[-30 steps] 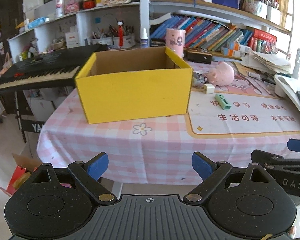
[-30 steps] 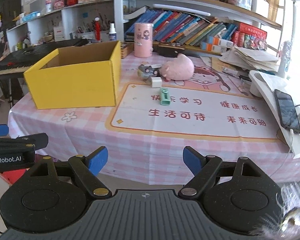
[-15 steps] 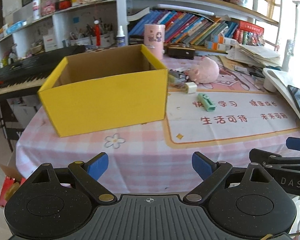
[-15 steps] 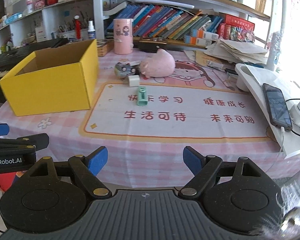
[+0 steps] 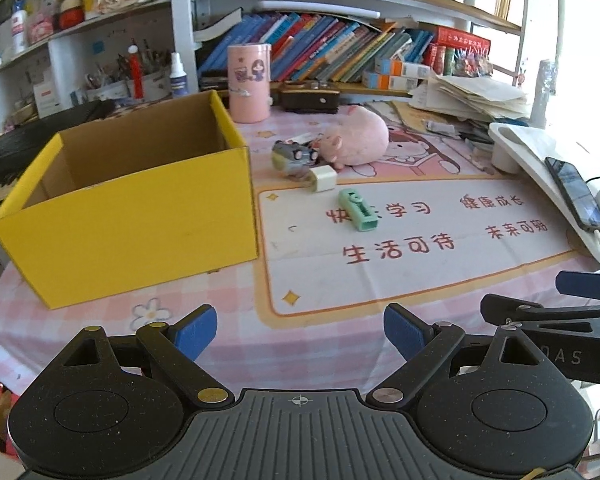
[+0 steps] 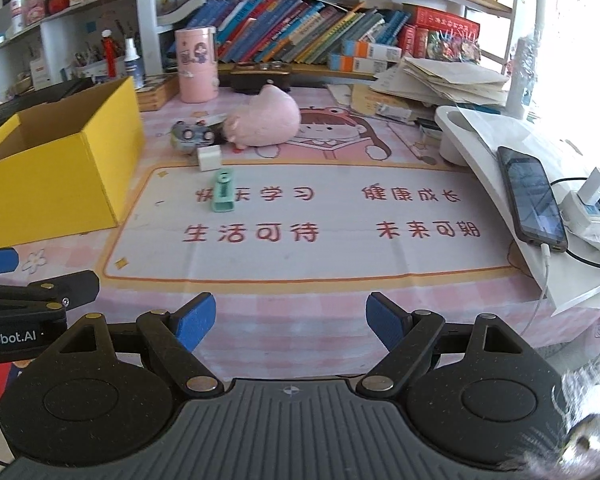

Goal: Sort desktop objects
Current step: 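Reach the left gripper to the green clip and grasp it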

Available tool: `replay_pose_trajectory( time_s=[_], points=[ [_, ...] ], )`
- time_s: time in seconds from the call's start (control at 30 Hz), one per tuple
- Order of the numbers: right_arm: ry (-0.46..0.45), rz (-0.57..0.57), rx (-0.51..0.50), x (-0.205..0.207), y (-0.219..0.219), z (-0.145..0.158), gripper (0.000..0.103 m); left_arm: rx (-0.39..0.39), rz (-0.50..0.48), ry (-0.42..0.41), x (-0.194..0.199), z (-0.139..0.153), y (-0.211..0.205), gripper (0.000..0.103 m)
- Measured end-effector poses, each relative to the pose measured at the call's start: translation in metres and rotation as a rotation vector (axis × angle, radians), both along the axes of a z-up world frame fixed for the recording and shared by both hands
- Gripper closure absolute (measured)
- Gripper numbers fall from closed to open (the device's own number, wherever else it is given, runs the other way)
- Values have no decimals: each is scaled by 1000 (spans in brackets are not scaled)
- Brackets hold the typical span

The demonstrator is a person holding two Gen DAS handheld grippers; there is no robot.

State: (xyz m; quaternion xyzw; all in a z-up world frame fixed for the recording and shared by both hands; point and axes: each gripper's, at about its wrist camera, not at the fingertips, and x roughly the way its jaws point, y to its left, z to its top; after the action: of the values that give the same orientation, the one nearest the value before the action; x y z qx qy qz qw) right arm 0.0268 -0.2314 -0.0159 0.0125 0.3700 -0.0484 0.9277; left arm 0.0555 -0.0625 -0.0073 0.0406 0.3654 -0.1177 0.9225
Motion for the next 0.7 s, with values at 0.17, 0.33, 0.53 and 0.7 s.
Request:
replay_pose_trajectory(
  time_s=[0.17, 0.33, 0.53, 0.7],
  points=[
    [14, -4, -3, 16, -17, -2, 22, 4, -4, 20, 14, -3, -17, 11],
    [3, 1, 3, 36, -34, -1, 22, 21, -11, 25, 29, -5, -39, 11],
    [-28, 15, 13, 62, -59, 2, 22, 15, 18, 29, 51, -8, -58, 13],
    [-32, 42, 21, 86, -80, 2, 22, 0, 34, 44, 68, -11, -78, 19]
  ],
)
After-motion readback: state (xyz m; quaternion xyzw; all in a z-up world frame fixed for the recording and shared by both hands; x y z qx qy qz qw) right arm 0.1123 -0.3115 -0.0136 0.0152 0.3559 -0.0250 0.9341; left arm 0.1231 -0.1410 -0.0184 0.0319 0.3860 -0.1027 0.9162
